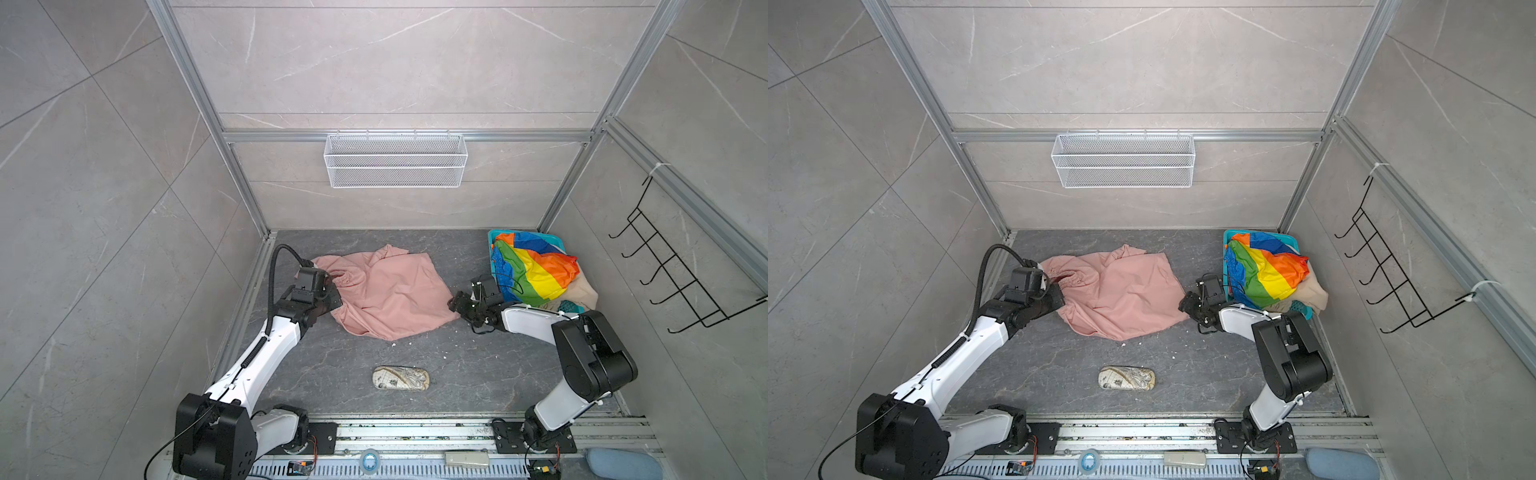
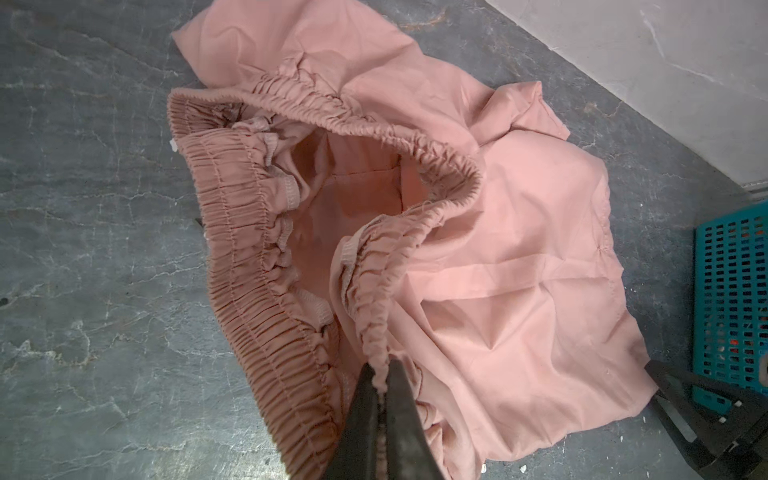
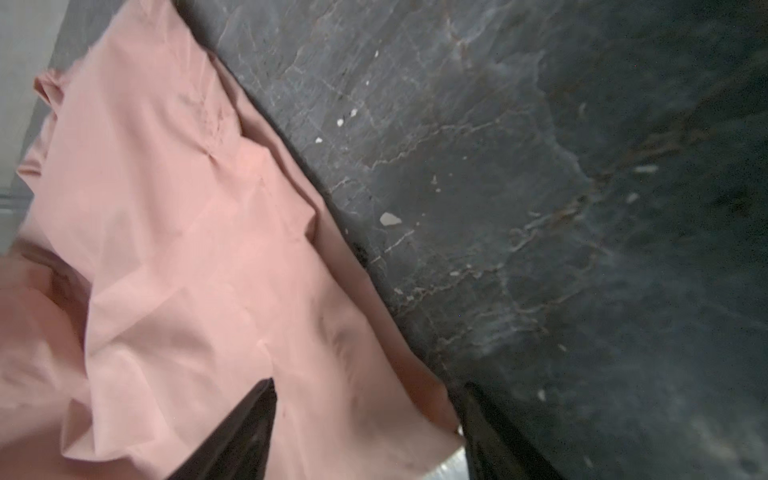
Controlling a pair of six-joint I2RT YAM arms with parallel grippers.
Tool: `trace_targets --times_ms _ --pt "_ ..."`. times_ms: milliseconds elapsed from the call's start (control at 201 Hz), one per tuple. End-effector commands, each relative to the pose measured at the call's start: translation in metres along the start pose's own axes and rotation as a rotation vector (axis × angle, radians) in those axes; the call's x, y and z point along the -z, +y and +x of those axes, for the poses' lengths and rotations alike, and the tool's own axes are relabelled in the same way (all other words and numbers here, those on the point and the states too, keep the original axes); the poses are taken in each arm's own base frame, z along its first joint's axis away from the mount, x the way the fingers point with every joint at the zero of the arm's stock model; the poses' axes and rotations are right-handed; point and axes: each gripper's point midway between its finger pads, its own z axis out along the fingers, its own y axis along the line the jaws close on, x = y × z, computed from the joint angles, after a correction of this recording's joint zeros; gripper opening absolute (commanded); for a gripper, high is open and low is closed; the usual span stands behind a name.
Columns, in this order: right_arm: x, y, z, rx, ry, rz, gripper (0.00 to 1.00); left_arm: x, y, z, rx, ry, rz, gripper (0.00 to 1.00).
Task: Fold and stack the shorts
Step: 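Grasp the shorts waistband with the left gripper while the right gripper grasps the hem, then lift the shorts with both grippers and stretch them apart in the air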
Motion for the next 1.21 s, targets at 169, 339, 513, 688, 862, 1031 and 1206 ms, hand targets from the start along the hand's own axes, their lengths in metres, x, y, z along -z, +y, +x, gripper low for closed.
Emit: trace_targets --times_ms 169,339,513,688,862,1031,1206 --pt "-0.005 -0.003 0.006 -0.008 0.003 -0.006 0.06 0.008 -0.008 -0.019 0.096 -0.052 0.081 0.00" --pt "0.034 0.048 -0.042 0.075 -0.092 -0.053 0.00 0.010 -0.007 -0.037 0.154 -0.075 0.108 0.00" --pt "0.124 0.106 -0.140 0.164 -0.299 -0.070 0.00 0.012 -0.037 -0.085 0.184 -0.086 0.217 0.00" --pt "0.218 0.120 -0.200 0.129 -0.461 -0.138 0.00 0.062 -0.068 -0.145 0.172 -0.227 0.312 0.00" --pt "0.268 0.119 -0.218 0.131 -0.537 -0.182 0.00 0.107 -0.066 -0.176 0.202 -0.362 0.353 0.00" --pt "0.292 0.130 -0.224 0.128 -0.537 -0.239 0.00 0.118 -0.077 -0.187 0.188 -0.352 0.398 0.00" --pt "0.389 0.169 -0.210 0.217 -0.667 -0.396 0.00 0.184 -0.092 -0.193 0.143 -0.476 0.494 0.00"
